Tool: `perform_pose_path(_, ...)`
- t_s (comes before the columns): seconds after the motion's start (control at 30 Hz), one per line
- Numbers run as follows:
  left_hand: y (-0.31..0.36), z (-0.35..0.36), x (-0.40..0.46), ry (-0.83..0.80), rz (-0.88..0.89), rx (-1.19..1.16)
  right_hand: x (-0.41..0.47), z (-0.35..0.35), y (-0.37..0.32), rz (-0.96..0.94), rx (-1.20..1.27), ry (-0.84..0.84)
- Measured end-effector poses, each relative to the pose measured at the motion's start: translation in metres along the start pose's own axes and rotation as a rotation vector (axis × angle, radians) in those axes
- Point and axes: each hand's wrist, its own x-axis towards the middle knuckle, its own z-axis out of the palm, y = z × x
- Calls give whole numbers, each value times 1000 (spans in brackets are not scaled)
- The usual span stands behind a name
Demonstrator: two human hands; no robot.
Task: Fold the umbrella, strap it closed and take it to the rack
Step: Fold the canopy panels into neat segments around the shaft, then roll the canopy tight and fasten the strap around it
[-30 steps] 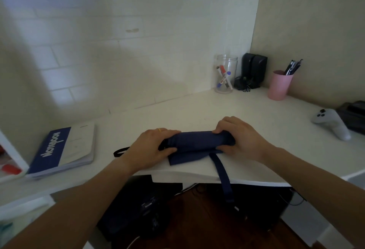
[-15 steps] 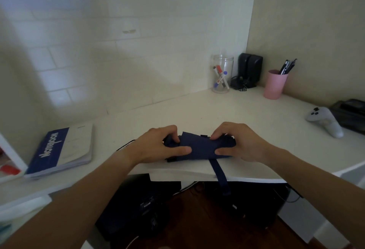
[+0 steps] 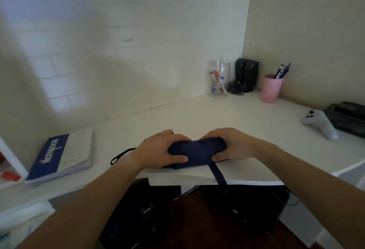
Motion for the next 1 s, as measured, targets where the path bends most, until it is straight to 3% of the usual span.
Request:
perform_pose_path(0.17, 9, -9, 16, -208, -33, -41, -3, 9, 5, -86, -34, 121)
perform_pose_path(0.3, 15, -3, 19, -215, -34, -136, -10, 23, 8, -90, -26, 296)
perform_pose_path(0.37, 15, -1, 16, -183, -30, -184, -17, 35, 8, -11, 65, 439)
perform_pose_path(0.43, 14, -1, 11, -156, -42, -228, -25, 46, 1, 189, 224, 540)
perform_pose_path(0.53, 16, -11, 8, -93, -69, -327, -29, 59, -10, 409, 347, 482)
perform_pose_path(0.8, 41, -53, 0, 30, -71, -428, -33, 53, -49, 315, 959, 597)
perform_pose_path(1.0, 49, -74, -13, 111, -72, -412, -54, 51, -72, 330, 910, 557)
